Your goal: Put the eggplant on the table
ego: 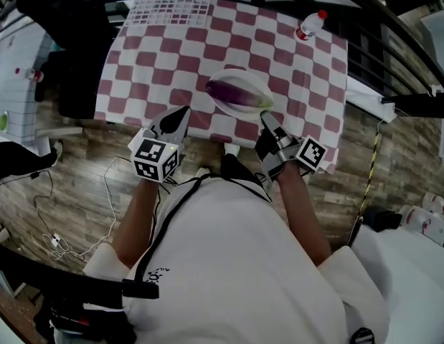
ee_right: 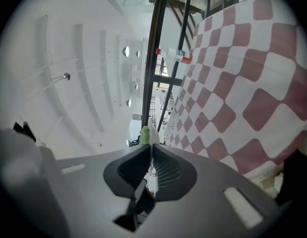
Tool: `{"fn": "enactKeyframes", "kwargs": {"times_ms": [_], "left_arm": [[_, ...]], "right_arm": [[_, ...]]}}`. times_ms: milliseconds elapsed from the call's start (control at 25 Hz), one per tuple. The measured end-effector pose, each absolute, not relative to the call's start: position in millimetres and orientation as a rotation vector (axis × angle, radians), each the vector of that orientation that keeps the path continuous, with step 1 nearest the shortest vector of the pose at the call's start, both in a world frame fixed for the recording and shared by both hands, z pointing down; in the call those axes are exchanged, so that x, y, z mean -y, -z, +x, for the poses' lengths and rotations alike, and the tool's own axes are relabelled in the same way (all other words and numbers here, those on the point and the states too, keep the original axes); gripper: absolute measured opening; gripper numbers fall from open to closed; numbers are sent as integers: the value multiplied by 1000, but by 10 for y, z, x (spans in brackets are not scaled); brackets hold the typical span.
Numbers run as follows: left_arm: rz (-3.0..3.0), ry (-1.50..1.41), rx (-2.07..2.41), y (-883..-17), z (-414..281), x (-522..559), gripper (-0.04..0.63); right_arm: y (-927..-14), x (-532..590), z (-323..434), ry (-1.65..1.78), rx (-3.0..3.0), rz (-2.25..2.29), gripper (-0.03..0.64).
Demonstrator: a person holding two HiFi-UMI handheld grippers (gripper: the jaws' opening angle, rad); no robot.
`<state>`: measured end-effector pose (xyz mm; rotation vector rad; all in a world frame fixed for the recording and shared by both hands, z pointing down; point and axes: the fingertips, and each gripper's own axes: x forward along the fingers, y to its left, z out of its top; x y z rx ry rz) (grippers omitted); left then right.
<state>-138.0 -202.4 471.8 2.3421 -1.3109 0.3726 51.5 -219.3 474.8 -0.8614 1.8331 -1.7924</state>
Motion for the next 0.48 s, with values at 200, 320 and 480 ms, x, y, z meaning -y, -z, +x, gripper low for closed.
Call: {"fn": "enactKeyframes", "kwargs": {"times_ms": [200,320,480], "left_arm": [[2270,-379,1359,-4849,-1382,2294,2],[2236,-383,1382,-4914,-1371,2407,2],[2195,-367,1398,-5006,-1334,2519,2]], "right_arm": [[-4838,2589,499,1831,-1884,-818,25],[-4912,2806,480,1849,-1913,-793,25],[-5050,3056,444,1864,-1957,-743,25]]}}
